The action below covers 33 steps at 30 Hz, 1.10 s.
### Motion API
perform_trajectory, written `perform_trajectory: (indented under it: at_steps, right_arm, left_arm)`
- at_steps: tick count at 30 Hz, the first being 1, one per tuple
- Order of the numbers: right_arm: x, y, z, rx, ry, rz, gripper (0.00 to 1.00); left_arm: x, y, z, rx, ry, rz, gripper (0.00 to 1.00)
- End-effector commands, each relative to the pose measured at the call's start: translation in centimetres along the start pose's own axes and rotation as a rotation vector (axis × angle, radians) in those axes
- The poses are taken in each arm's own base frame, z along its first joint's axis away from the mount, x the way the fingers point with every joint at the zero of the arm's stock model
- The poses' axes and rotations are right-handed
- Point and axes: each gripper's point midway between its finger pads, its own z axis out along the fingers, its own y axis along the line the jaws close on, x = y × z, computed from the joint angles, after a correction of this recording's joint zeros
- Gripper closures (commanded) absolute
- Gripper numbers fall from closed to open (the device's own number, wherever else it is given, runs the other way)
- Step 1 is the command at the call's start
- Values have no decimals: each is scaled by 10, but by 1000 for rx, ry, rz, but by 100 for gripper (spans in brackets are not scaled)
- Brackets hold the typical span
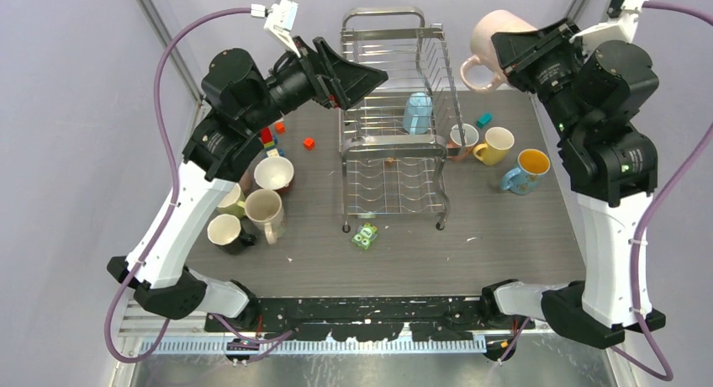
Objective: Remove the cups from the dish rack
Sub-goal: Place the cup at the center of the board.
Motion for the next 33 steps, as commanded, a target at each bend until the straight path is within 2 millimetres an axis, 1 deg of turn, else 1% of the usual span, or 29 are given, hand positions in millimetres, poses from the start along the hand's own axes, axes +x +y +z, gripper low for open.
perform_trajectory:
  at_steps: [1, 9, 14, 18, 22, 26, 29, 33]
  right_arm:
    - [-55, 0, -28, 57, -200, -71, 99]
    - [-29, -71, -29, 362, -135, -185, 99]
    - [-7, -108, -30, 506, -71, -240, 99]
    - [23, -139, -28, 591, 22, -280, 99]
    - [55, -174, -28, 657, 122, -294, 99]
    - [84, -206, -26, 669, 229, -249, 99]
    - [107, -231, -23, 650, 305, -198, 99]
    - [134, -250, -15, 634, 388, -170, 99]
  left_arm:
    - [-7, 0, -9, -9, -22, 51, 0]
    - [6, 12, -14, -42, 11, 64, 0]
    - [19, 21, -23, -74, 44, 77, 0]
    - [26, 24, -34, -95, 59, 99, 0]
    - [34, 27, -44, -108, 77, 109, 0]
    - [43, 36, -55, -138, 92, 130, 0]
    - [47, 44, -65, -173, 89, 157, 0]
    - [51, 53, -75, -204, 95, 169, 0]
